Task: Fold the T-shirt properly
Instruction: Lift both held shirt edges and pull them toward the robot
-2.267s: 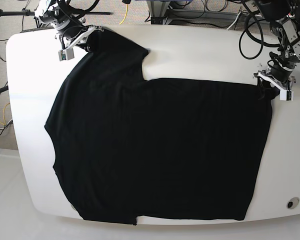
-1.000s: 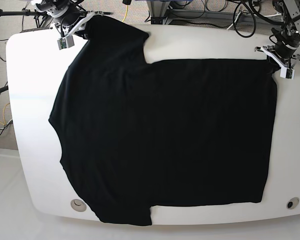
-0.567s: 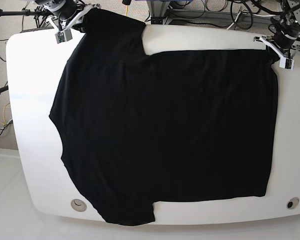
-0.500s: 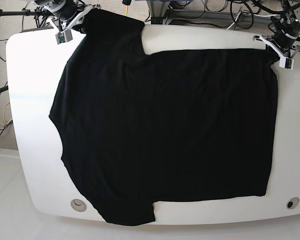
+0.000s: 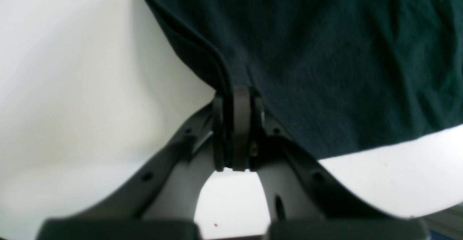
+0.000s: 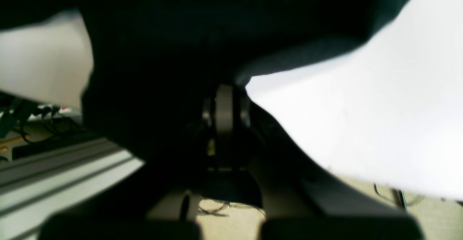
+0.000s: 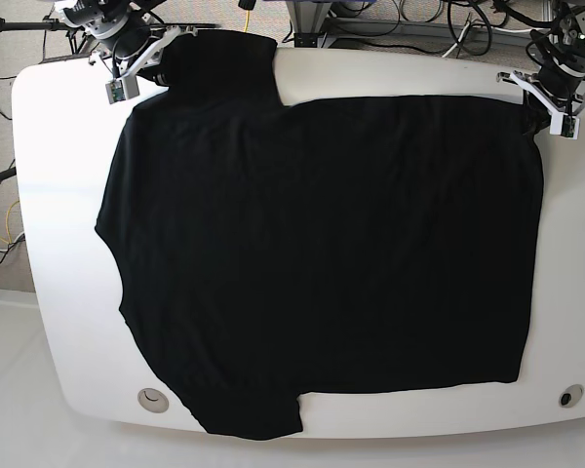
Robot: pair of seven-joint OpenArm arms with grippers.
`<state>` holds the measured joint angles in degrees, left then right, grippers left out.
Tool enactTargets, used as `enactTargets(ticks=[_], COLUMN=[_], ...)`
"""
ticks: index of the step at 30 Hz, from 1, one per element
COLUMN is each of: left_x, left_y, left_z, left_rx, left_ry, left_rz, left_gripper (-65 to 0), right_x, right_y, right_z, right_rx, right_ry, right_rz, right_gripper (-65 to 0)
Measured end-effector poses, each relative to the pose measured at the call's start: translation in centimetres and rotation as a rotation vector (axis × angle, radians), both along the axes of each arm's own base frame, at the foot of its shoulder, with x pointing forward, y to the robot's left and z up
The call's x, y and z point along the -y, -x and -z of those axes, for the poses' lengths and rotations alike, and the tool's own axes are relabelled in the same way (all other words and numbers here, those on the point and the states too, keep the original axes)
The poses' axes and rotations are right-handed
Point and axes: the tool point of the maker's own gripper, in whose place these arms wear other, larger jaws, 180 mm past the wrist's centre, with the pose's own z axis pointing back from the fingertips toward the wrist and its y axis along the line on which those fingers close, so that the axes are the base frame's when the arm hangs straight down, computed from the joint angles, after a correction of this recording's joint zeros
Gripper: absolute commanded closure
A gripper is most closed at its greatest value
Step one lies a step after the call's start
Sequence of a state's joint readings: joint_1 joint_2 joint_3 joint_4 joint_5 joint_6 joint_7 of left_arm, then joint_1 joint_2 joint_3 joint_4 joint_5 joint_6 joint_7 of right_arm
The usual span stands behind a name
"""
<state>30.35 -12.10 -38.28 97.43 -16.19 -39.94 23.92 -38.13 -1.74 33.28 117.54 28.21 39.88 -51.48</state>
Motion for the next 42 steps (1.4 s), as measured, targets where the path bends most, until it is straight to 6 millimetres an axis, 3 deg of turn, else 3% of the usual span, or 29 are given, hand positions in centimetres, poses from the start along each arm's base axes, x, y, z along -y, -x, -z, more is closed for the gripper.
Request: enactTargets(ticks=[10,22,27,31,37,42], left_x=[-1.5,-1.9,-1.4,-0.9,-1.6,-1.2], left_y=[1.3,-1.8,-5.9,-8.5,-9.2,-10.3], left_z=[-1.0,-2.9,-3.9,-5.8,-5.5,-6.5], left_rx=[-0.011,0.106,0.173,0.266,0.23,0.269], left_ry=[-0.047,-0.037,-0.023,0.004,-0.013,-0.005], left_rz=[-0.028,-0.076,-0.069,-0.055,-0.077,-0.066], left_gripper=[0.0,0.0,0.0,0.0,0.0,0.0], right_x=[-0.5,-0.4,0.0,0.0,0.2,0.1], right_y=[2.4,-1.0,-4.7,-7.5,-8.4,-10.0], right_z=[0.5,-0.3,-1.2,-2.7,-2.2,-3.0], right_rx=[-0.063,0.026,0.098,0.187,0.169,0.217], right_ry=[-0.033,-0.003,0.019,0.019,0.03,0.008], right_rz=[0.005,-0.018,-0.055,-0.061,-0.076,-0.072], right_gripper=[0.0,-0.3,-0.3,-0.3,-0.3,0.0])
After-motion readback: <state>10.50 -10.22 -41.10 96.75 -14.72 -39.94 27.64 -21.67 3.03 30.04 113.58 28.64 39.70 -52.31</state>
